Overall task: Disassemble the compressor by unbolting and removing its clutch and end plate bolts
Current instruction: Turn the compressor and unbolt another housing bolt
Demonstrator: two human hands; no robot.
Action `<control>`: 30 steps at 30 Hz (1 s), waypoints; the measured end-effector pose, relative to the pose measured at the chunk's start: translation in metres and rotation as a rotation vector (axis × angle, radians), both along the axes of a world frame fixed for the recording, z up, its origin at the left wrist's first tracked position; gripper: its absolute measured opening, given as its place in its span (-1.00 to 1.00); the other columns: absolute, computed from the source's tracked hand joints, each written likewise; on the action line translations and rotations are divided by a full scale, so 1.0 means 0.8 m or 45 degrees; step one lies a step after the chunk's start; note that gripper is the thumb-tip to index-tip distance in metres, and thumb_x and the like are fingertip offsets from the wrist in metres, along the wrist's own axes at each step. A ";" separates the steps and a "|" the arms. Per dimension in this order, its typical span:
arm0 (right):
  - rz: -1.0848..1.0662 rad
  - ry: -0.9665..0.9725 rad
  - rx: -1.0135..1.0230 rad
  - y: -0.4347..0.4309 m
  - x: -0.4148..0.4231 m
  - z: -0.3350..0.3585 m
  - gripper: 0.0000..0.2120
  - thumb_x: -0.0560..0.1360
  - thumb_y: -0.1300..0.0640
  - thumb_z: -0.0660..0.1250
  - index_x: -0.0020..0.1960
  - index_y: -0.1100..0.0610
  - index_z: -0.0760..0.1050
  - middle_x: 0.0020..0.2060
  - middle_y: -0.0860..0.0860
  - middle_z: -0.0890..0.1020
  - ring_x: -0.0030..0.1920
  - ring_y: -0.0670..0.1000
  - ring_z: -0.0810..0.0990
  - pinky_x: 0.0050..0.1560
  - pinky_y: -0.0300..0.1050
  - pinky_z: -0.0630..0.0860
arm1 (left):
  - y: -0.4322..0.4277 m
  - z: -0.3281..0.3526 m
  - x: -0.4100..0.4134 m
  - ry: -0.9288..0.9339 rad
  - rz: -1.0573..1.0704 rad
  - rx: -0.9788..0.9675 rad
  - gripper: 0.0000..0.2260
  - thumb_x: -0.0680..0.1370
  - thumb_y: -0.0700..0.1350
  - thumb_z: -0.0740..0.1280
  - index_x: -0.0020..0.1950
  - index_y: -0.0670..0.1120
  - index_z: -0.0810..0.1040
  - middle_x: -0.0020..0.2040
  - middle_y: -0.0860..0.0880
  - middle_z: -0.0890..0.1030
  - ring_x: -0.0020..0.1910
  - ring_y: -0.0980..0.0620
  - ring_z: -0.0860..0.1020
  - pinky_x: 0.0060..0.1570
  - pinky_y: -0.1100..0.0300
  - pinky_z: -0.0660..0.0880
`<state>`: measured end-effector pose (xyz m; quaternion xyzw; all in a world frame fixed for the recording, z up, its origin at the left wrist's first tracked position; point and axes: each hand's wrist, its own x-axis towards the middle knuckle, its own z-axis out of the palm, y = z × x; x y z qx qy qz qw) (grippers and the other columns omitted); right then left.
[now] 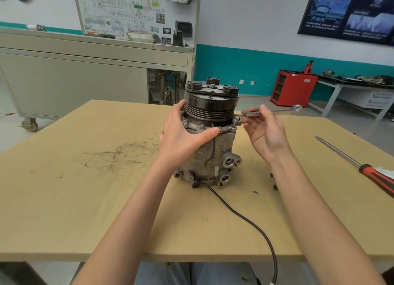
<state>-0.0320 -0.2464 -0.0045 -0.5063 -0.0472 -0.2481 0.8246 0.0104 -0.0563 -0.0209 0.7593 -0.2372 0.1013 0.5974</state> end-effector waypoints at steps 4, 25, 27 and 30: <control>0.093 0.020 0.104 -0.004 0.012 -0.002 -0.50 0.64 0.16 0.09 -0.38 0.14 0.62 -0.32 0.09 0.67 -0.38 -0.08 0.61 -0.37 -0.31 0.54 | 0.000 0.000 0.001 -0.005 0.013 -0.009 -0.05 0.16 0.36 0.41 0.48 0.12 0.17 0.43 0.10 0.36 0.41 0.06 0.33 0.42 -0.22 0.21; -0.894 0.261 -1.780 0.046 -0.040 0.039 -0.78 0.48 -0.04 0.38 -0.21 0.10 0.53 -0.54 -0.10 0.35 -0.47 -0.10 0.32 -0.46 -0.12 0.21 | -0.001 0.000 -0.001 -0.009 0.010 -0.028 -0.05 0.15 0.40 0.40 0.47 0.12 0.19 0.41 0.08 0.39 0.40 0.04 0.35 0.40 -0.24 0.22; -0.906 0.180 -1.748 0.042 -0.043 0.049 -0.79 0.51 0.00 0.36 -0.12 0.15 0.59 -0.45 0.00 0.49 -0.42 -0.03 0.41 -0.39 -0.06 0.32 | -0.001 -0.001 0.000 -0.012 0.010 -0.021 -0.05 0.16 0.40 0.40 0.47 0.12 0.19 0.41 0.08 0.38 0.40 0.04 0.35 0.40 -0.24 0.22; -0.949 0.018 -1.416 0.020 -0.053 0.078 -0.83 0.48 0.00 0.37 -0.25 0.02 0.55 -0.44 -0.01 0.48 -0.39 -0.05 0.38 -0.28 -0.07 0.39 | -0.001 -0.001 0.001 -0.010 0.028 -0.008 -0.05 0.15 0.40 0.39 0.47 0.14 0.17 0.42 0.10 0.36 0.40 0.05 0.34 0.41 -0.23 0.21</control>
